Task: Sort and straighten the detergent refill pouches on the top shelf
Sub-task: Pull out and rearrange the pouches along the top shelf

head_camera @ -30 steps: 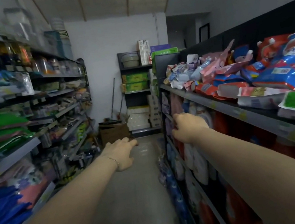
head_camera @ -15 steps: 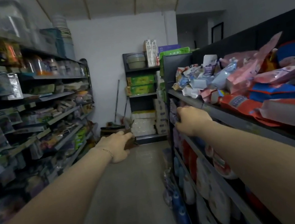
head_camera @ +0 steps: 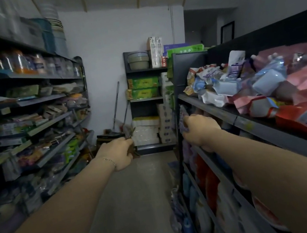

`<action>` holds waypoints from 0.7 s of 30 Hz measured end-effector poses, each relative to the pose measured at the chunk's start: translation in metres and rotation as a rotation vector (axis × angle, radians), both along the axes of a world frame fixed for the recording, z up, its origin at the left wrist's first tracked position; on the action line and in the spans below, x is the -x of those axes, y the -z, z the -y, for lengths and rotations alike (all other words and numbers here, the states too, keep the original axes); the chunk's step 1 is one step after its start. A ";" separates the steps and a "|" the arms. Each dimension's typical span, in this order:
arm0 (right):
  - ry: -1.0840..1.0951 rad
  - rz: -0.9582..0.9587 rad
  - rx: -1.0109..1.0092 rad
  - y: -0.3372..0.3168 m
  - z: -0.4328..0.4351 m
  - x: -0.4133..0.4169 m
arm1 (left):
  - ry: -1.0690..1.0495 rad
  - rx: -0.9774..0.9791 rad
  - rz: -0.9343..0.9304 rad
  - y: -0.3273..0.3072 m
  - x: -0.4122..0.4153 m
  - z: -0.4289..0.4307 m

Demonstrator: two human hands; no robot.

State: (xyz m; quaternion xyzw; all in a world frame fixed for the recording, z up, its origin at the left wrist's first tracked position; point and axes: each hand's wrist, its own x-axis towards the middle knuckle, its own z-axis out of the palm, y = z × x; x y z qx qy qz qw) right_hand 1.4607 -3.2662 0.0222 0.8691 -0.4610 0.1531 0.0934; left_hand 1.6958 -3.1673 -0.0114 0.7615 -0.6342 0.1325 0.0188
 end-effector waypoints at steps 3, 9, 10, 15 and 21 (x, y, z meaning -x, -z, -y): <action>0.015 0.021 0.015 -0.012 0.048 -0.035 | 0.006 0.016 0.001 -0.015 -0.038 0.050; 0.035 0.041 0.053 -0.028 0.138 -0.099 | 0.050 0.025 -0.005 -0.038 -0.099 0.152; 0.038 0.039 0.056 -0.027 0.151 -0.107 | 0.060 0.024 -0.002 -0.037 -0.106 0.167; 0.078 0.023 0.048 -0.016 0.212 -0.130 | 0.115 0.008 -0.048 -0.024 -0.130 0.234; 0.144 0.000 0.067 -0.007 0.279 -0.144 | 0.163 0.002 -0.082 -0.005 -0.154 0.311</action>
